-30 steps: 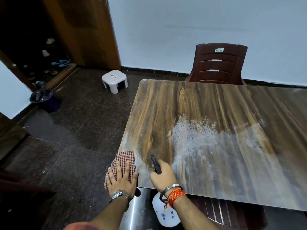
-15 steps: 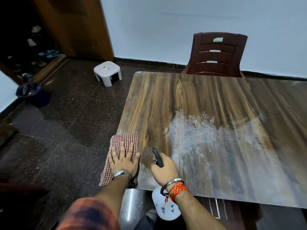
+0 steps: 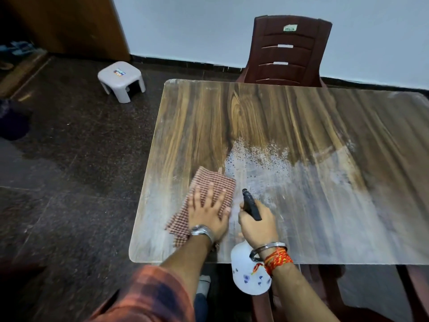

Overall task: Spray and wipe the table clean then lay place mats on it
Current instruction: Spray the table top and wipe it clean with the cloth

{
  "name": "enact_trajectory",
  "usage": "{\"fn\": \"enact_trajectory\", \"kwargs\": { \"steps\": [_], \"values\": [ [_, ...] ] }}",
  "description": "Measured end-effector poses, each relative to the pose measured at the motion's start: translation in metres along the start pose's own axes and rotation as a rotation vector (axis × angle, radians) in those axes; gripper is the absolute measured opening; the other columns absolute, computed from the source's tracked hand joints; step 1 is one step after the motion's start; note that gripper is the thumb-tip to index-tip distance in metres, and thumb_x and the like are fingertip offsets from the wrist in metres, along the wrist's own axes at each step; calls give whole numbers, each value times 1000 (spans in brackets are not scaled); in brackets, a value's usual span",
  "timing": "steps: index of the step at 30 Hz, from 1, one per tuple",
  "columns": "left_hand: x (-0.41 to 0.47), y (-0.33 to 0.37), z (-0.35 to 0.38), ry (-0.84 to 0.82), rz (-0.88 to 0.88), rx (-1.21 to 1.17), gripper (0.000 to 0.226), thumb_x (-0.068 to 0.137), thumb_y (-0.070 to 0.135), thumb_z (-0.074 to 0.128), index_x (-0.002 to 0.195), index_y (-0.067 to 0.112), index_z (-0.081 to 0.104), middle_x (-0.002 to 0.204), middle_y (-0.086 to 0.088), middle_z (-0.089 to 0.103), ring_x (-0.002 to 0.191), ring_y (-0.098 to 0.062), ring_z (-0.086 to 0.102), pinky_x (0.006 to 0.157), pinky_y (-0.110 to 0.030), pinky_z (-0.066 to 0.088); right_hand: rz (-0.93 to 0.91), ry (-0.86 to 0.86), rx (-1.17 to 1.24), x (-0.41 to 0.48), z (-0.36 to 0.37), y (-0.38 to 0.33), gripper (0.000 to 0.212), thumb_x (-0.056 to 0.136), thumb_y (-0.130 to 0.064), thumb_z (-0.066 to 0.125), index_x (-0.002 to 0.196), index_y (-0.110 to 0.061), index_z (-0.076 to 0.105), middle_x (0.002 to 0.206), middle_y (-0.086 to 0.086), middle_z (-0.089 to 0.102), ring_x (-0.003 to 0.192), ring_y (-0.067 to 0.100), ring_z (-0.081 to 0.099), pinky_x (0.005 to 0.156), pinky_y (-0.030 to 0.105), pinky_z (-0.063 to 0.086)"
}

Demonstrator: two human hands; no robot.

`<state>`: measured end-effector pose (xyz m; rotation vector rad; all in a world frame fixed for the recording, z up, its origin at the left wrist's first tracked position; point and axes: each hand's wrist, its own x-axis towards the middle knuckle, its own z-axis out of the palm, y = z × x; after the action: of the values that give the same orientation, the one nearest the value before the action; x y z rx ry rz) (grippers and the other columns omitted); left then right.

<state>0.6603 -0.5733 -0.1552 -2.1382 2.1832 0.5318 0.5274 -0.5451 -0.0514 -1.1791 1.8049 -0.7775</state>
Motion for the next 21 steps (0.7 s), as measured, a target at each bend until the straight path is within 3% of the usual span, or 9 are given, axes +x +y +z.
{"fn": "enact_trajectory", "kwargs": {
  "steps": [3, 4, 6, 8, 11, 13, 17, 21],
  "values": [
    [-20, 29, 6, -41, 175, -10, 67, 82, 57, 19, 148, 45, 23, 162, 2, 6, 146, -39, 6, 116, -56, -2, -30, -13, -14, -3, -5, -1, 9, 69, -21, 55, 63, -19, 49, 56, -4, 45, 56, 18, 40, 56, 29, 34],
    [-24, 26, 5, -37, 163, -7, 68, 80, 58, 18, 148, 46, 22, 162, 4, 5, 147, -38, 5, 116, -55, -3, -34, -26, -27, -6, -6, -3, 7, 66, -23, 53, 62, -19, 49, 56, -4, 45, 56, 18, 41, 55, 29, 36],
    [-33, 6, 5, -15, 9, -29, 64, 85, 63, 13, 147, 52, 5, 160, 11, -9, 148, -31, -6, 116, -51, -10, -25, -92, -61, -13, 0, -4, 5, 66, -23, 53, 63, -20, 50, 55, -3, 48, 55, 23, 48, 54, 31, 45],
    [-52, -23, 7, 51, -232, -48, 61, 90, 68, 13, 146, 53, -7, 157, 13, -19, 147, -28, -13, 115, -48, -12, -38, -169, -108, -24, 8, -2, 8, 73, -17, 55, 66, -20, 52, 56, 0, 50, 56, 25, 50, 55, 29, 42],
    [-82, -75, 3, 82, -518, -121, 63, 91, 69, 12, 148, 49, -3, 160, 9, -15, 147, -31, -11, 117, -50, -7, -74, -222, -130, -43, 24, 0, 6, 78, -13, 54, 71, -13, 53, 61, 4, 51, 57, 24, 47, 53, 28, 34],
    [-96, -103, 0, 76, -632, -184, 64, 91, 69, 12, 150, 47, 0, 161, 8, -13, 147, -33, -8, 118, -51, -2, -82, -236, -100, -54, 30, 2, 11, 76, -18, 52, 76, -7, 54, 65, 10, 54, 60, 31, 52, 54, 32, 41],
    [-98, -111, 1, 102, -795, -317, 64, 92, 66, 13, 151, 45, 0, 162, 6, -7, 147, -33, -10, 118, -50, -1, -53, -226, -46, -69, 18, 10, 16, 73, -23, 53, 80, -10, 60, 69, 9, 58, 68, 35, 59, 65, 45, 57],
    [-93, -67, 10, 130, -694, -158, 61, 95, 60, 14, 152, 41, 6, 162, 6, -6, 147, -32, -11, 116, -52, -9, -42, -205, -50, -74, -7, 28, 14, 68, -27, 50, 72, -15, 56, 63, 6, 55, 67, 42, 60, 62, 52, 57]
  ]
}}
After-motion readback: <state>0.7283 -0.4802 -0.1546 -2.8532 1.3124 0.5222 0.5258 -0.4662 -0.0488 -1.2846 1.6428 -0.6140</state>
